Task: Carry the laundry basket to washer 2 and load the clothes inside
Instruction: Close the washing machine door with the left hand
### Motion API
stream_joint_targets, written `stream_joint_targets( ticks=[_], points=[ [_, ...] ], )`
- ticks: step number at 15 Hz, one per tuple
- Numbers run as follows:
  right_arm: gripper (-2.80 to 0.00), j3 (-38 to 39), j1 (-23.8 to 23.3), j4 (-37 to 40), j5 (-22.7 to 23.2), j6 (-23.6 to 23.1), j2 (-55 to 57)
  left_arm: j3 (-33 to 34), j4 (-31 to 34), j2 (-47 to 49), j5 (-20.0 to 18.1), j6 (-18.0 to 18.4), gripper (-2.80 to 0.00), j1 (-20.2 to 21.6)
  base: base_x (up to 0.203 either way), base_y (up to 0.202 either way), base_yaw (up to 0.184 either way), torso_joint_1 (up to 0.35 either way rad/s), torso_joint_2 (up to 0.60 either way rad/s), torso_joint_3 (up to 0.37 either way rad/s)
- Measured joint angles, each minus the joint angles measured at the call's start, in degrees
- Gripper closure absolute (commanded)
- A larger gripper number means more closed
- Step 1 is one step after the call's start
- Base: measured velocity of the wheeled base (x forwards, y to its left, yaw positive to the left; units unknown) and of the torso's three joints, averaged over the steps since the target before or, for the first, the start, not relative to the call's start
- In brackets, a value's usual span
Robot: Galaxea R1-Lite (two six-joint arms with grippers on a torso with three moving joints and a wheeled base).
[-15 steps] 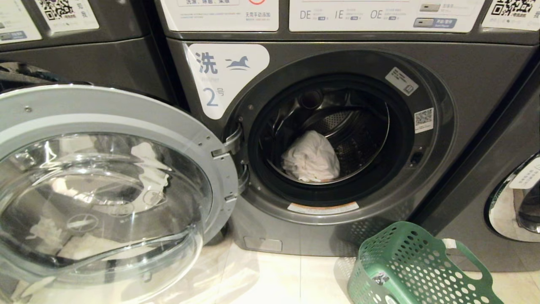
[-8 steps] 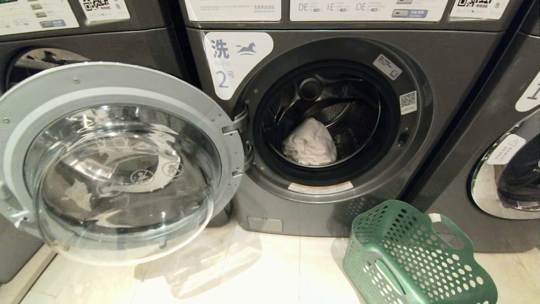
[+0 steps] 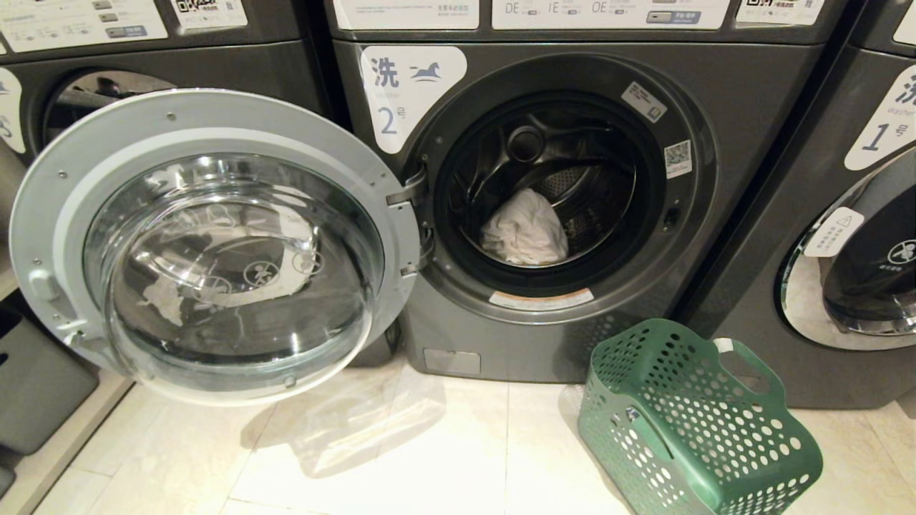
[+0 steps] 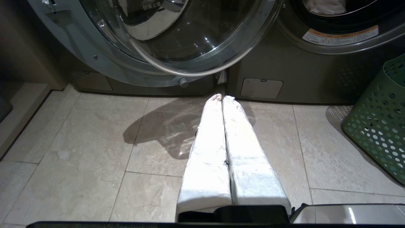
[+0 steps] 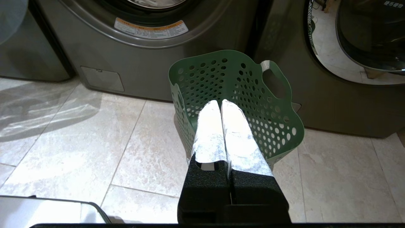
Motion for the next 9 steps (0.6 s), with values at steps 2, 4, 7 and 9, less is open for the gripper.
stream_joint_targets(
  ticks=[2,4,7,9],
  points=[
    [0.00,0.0,0.0,0.0,0.0,0.0,0.0,0.0,0.0,0.0,0.0,0.1,0.00,0.0,0.000,0.000,0.000,0.000,0.00,0.000],
    [0.00,0.0,0.0,0.0,0.0,0.0,0.0,0.0,0.0,0.0,0.0,0.0,0.00,0.0,0.000,0.000,0.000,0.000,0.00,0.000],
    [0.00,0.0,0.0,0.0,0.0,-0.3,0.0,0.0,0.0,0.0,-0.2,0.6,0.00,0.0,0.000,0.000,0.000,0.000,0.00,0.000],
    [0.00,0.0,0.0,0.0,0.1,-0.1,0.0,-0.1,0.1,0.0,-0.4,4.1,0.00,0.0,0.000,0.000,0.000,0.000,0.00,0.000]
  ],
)
